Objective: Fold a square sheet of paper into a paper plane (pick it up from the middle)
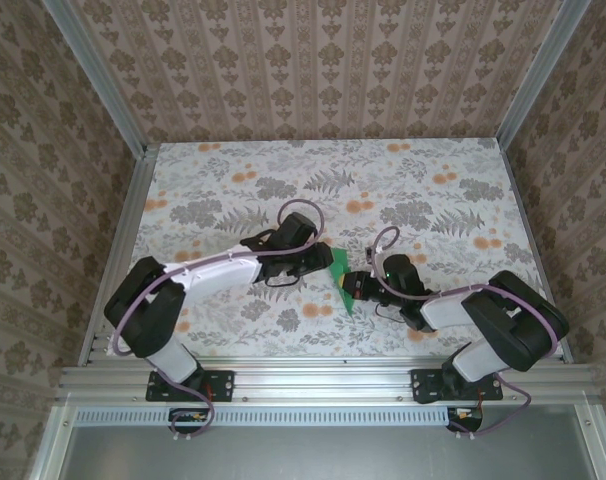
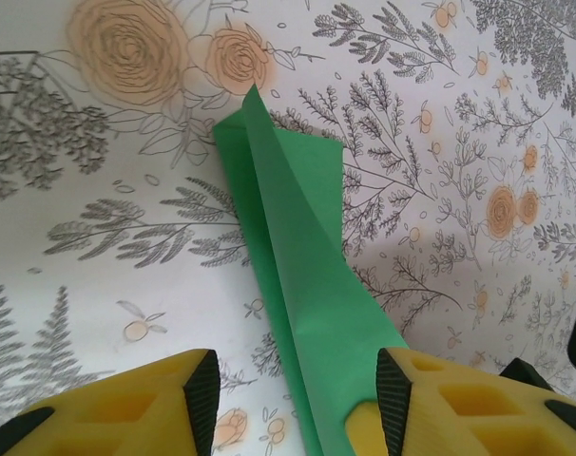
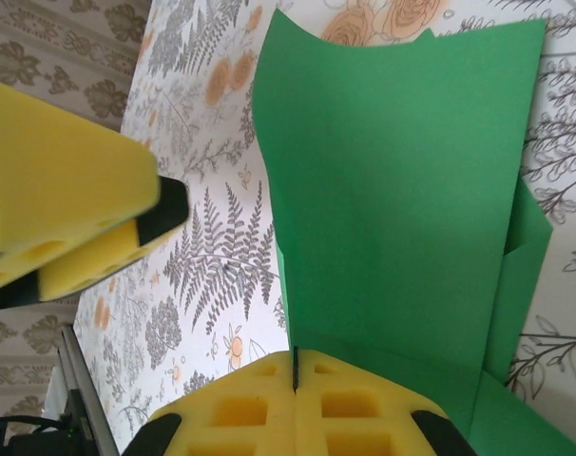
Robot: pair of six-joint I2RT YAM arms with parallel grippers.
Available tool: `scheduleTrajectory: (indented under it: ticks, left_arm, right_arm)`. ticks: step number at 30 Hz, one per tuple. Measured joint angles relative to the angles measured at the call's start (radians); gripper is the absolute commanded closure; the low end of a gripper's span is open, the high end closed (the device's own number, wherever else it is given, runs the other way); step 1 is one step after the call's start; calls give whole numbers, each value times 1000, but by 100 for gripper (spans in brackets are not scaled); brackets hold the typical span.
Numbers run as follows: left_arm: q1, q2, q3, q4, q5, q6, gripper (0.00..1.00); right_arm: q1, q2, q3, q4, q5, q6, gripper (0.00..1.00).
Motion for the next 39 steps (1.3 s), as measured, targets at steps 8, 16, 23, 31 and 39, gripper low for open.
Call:
scheduleTrajectory:
  ticks: [8,16,23,31,39]
  left_arm:
    - [-1,129,72,54,67,-3,64]
    - [-2,200,122,79,98,-2,66]
    - [-4,241,166,81,120,8,65]
    - [-10,295,206,83,122,13,67]
    - [-2,321,211,87,110,10,67]
  right_arm:
    - [-53,51,-16,40,-40,47,100]
    - [-98,188,-51,188,-73,132,100]
    - [-119,236,-63,282,-90,186,100]
    - [-127,232,-64,277,-95,196,91]
    - [-129,76,-56,74,-93,134,66]
